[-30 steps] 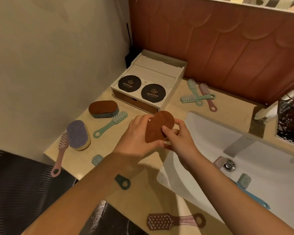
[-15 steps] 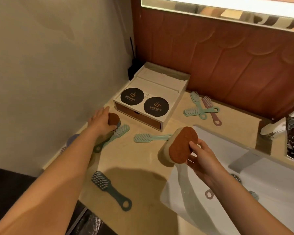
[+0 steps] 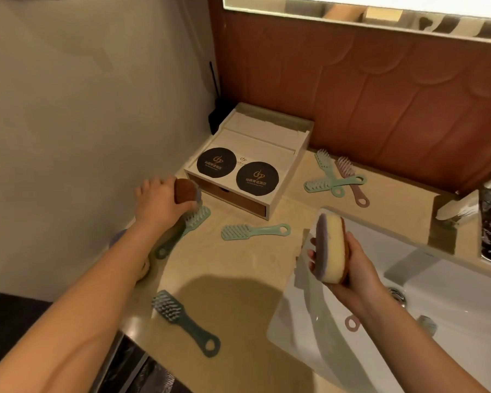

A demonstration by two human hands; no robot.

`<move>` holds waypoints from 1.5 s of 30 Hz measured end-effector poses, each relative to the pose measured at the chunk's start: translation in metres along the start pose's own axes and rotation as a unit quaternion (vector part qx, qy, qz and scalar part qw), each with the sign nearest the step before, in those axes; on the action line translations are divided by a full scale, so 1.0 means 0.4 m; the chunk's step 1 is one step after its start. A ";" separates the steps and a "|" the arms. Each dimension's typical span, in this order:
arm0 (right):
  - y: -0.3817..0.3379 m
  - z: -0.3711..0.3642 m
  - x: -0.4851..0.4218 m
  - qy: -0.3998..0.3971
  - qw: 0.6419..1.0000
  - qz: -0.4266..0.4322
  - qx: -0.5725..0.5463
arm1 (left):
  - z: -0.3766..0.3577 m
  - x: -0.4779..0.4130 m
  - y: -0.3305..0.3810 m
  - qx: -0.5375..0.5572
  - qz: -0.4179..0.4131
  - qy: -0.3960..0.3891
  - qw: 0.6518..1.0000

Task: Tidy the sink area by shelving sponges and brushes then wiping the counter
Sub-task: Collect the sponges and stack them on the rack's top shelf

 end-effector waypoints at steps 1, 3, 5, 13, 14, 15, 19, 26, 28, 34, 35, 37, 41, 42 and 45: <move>0.001 0.001 0.004 0.002 1.000 -0.005 0.002 | 0.023 0.015 0.016 0.026 -0.008 0.021 0.999; -0.003 0.000 0.017 -0.003 1.000 -0.002 0.014 | 0.063 0.059 0.064 0.077 -0.038 0.053 0.995; -0.012 -0.002 0.032 -0.016 1.000 0.003 0.012 | 0.082 0.111 0.125 0.142 -0.070 0.054 0.986; -0.055 0.016 0.109 -0.067 0.996 0.054 -0.015 | -0.056 0.288 0.347 0.510 0.054 -0.213 0.832; -0.062 0.026 0.118 -0.069 0.995 0.070 -0.008 | -0.079 0.321 0.379 0.545 0.073 -0.248 0.798; -0.069 0.043 0.128 -0.065 0.994 0.090 0.004 | -0.108 0.350 0.412 0.564 0.090 -0.277 0.773; -0.092 0.116 0.167 -0.005 0.983 0.171 0.064 | -0.169 0.416 0.503 0.518 0.084 -0.282 0.803; -0.105 0.228 0.221 0.074 0.965 0.215 0.132 | -0.182 0.533 0.668 0.512 0.024 -0.332 0.792; -0.100 0.257 0.227 0.086 0.972 0.200 0.092 | -0.174 0.559 0.686 0.550 0.024 -0.346 0.760; -0.094 0.331 0.267 0.107 0.977 0.182 -0.017 | -0.146 0.635 0.749 0.606 -0.024 -0.403 0.685; -0.090 0.332 0.270 0.104 0.978 0.180 -0.029 | -0.150 0.650 0.758 0.614 -0.011 -0.428 0.663; -0.091 0.335 0.275 0.101 0.977 0.184 -0.031 | -0.152 0.678 0.773 0.619 0.009 -0.475 0.626; -0.099 0.358 0.269 0.116 0.975 0.188 0.002 | -0.166 0.680 0.765 0.623 0.010 -0.474 0.622; -0.100 0.361 0.266 0.118 0.976 0.181 0.000 | -0.168 0.682 0.764 0.622 0.003 -0.477 0.622; -0.095 0.354 0.259 0.105 0.982 0.157 -0.025 | -0.160 0.688 0.765 0.610 -0.023 -0.481 0.629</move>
Point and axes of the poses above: each hand's wrist, its own x-axis away from the middle knuckle, its own z-axis out of the back of the hand, y = z × x, the point moved 8 cm from there along -x, towards the middle knuckle, and after that the axes turned 3 degrees about z, right-handed, at the moved point
